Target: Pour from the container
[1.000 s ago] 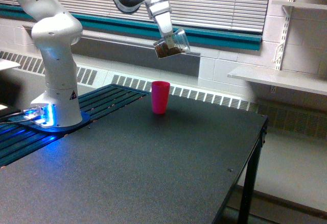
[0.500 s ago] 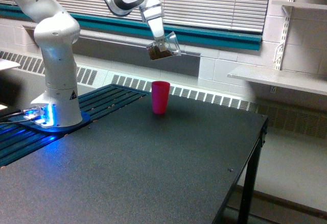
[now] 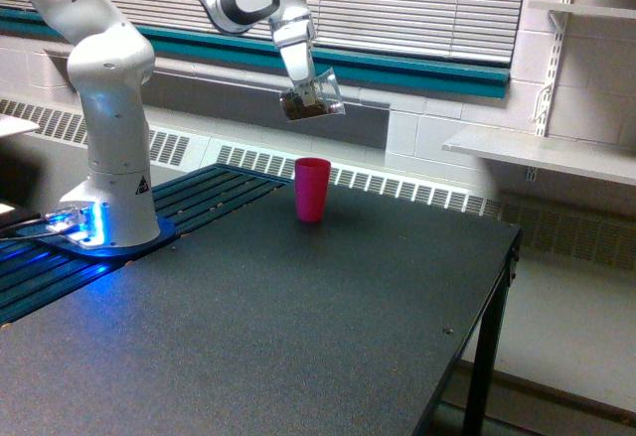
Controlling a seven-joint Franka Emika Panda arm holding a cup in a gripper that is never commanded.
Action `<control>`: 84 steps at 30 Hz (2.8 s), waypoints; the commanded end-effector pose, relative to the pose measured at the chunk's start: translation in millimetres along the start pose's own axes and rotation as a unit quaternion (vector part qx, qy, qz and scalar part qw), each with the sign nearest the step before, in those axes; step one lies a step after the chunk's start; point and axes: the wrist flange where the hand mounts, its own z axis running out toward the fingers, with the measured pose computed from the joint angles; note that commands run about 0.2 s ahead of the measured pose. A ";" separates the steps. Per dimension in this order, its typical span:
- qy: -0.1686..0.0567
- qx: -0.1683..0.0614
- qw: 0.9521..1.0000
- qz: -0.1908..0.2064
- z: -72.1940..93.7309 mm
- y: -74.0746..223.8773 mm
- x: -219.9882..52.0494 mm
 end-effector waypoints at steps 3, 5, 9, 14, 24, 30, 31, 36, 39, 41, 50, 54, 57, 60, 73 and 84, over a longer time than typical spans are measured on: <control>-0.016 0.007 0.998 0.063 2.1 -7.6 -10.4; -0.020 0.009 0.997 0.072 3.3 -9.3 -13.1; -0.030 0.011 0.996 0.086 5.8 -12.8 -19.0; -0.034 0.013 0.994 0.104 7.7 -17.5 -22.7; -0.048 0.014 0.988 0.143 13.3 -22.2 -29.6; -0.051 0.017 0.984 0.170 16.2 -23.7 -32.6; -0.052 0.017 0.983 0.174 16.5 -23.8 -33.7; -0.057 0.017 0.979 0.197 18.1 -22.7 -36.4; -0.062 0.019 0.976 0.208 18.4 -22.8 -39.6; -0.065 0.019 0.974 0.215 18.1 -23.0 -41.6; -0.076 0.020 0.965 0.250 18.9 -22.2 -49.8; -0.082 0.021 0.960 0.268 21.7 -19.3 -51.7; -0.089 0.023 0.956 0.279 23.7 -17.8 -54.8; -0.092 0.023 0.952 0.290 25.9 -16.1 -56.2; -0.102 0.021 0.938 0.331 34.8 -4.0 -58.4; -0.116 0.029 0.931 0.345 38.7 -3.9 -64.4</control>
